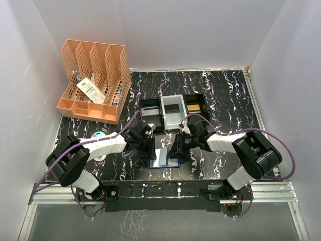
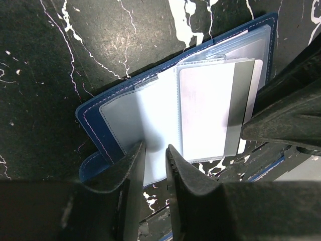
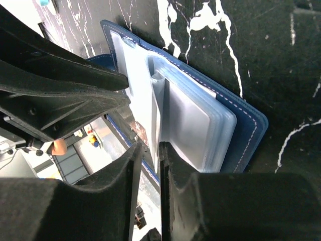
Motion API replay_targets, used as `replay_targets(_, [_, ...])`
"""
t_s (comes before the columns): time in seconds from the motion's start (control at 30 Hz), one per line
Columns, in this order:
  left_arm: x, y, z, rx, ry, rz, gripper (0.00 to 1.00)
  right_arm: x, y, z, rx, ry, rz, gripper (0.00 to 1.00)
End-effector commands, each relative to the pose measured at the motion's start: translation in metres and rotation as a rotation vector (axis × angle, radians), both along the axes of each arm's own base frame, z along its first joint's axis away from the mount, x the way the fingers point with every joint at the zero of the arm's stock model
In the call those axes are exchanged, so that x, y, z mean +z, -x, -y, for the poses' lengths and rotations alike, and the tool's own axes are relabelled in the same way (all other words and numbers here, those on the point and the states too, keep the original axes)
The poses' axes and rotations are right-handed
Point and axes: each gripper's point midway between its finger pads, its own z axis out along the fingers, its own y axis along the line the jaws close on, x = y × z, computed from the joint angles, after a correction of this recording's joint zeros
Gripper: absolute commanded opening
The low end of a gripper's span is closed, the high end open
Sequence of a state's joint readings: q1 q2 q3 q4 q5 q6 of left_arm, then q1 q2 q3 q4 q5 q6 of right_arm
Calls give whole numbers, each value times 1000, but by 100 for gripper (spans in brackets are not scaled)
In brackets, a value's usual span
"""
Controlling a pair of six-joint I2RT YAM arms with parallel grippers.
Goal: Take the credit cards out of the card holder
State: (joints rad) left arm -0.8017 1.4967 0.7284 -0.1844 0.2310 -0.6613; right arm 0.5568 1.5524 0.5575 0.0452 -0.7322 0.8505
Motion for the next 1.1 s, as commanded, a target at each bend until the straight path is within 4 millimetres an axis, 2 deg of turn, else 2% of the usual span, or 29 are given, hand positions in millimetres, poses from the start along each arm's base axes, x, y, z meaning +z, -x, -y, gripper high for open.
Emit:
replay_targets(0.0, [2, 3, -6, -13, -34, -4, 22, 8, -3, 2, -33, -18, 19, 16])
replay_targets(0.2, [2, 3, -5, -12, -33, -3, 20, 15, 0, 5, -32, -38, 26, 0])
replay_targets(0.33, [2, 3, -6, -10, -34, -4, 20, 21, 0, 6, -27, -63, 47, 0])
replay_targets(0.57, [14, -1, 1, -5, 14, 26, 20, 37, -5, -7, -14, -159, 60, 0])
replay_targets(0.8, [30, -10, -2, 31, 14, 81, 21, 37, -11, -19, 18, -187, 68, 0])
replay_targets(0.97, [45, -15, -10, 78, 12, 134, 30, 32, -6, -24, 62, -207, 66, 0])
replay_targets(1.07, [49, -16, -11, 89, 21, 148, 32, 25, -3, -28, 90, -191, 60, 0])
